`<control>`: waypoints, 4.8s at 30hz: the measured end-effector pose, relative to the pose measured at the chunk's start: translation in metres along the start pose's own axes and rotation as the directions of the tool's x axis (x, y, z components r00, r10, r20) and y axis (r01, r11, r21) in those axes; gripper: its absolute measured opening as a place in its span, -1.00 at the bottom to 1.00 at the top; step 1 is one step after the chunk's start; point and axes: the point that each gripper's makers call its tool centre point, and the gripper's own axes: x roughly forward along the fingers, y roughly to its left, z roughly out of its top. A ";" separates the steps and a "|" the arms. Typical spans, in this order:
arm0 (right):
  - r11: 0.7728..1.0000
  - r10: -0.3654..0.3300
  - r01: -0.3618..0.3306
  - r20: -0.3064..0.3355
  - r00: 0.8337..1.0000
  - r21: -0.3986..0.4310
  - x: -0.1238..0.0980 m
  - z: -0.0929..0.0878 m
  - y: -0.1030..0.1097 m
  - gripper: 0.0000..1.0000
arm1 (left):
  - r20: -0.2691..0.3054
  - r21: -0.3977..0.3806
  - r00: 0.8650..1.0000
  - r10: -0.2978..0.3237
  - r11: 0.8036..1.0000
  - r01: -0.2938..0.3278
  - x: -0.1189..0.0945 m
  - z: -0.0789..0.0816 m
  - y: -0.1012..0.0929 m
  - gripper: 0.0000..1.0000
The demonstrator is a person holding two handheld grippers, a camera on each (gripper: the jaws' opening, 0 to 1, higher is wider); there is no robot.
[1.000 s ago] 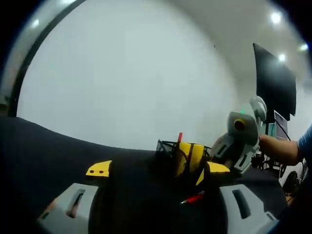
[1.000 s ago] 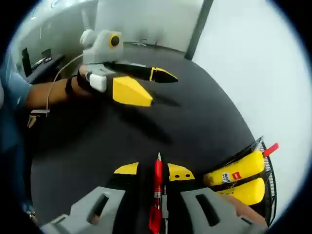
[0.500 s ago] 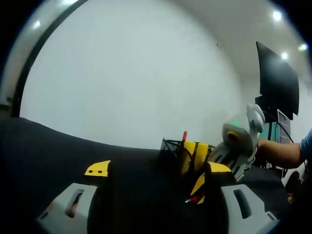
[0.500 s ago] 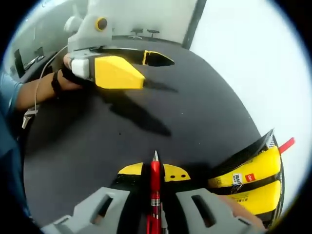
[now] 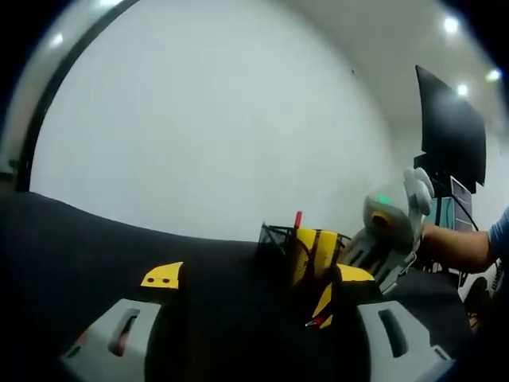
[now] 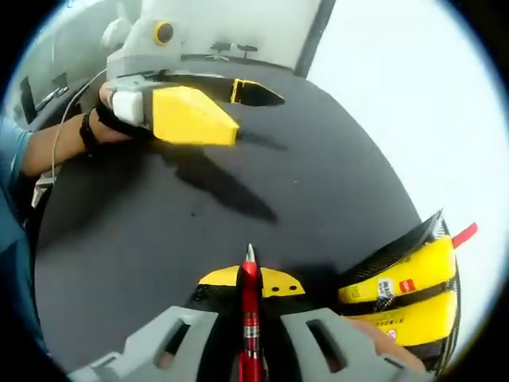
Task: Pick up pens and glue sticks and place them into the holder.
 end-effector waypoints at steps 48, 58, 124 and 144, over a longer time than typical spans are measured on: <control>0.950 -0.195 0.029 0.519 0.832 0.311 -0.191 0.067 -0.098 -0.92 | -0.049 0.009 0.999 -0.020 1.000 0.020 0.003 -0.012 -0.006 0.35; 0.910 -0.326 0.099 0.547 0.771 0.403 -0.198 0.079 -0.135 -0.92 | -0.046 0.008 0.999 -0.021 1.000 0.021 0.003 -0.012 -0.006 0.35; 0.816 -0.469 0.189 0.433 0.770 0.547 -0.117 0.032 -0.154 -0.91 | -0.061 0.012 0.998 -0.034 0.999 0.035 0.004 -0.015 -0.008 0.26; 0.866 -0.453 0.237 0.488 0.746 0.441 -0.165 0.043 -0.122 -0.87 | -0.034 -0.014 0.998 -0.046 0.999 0.046 0.005 -0.010 -0.010 0.26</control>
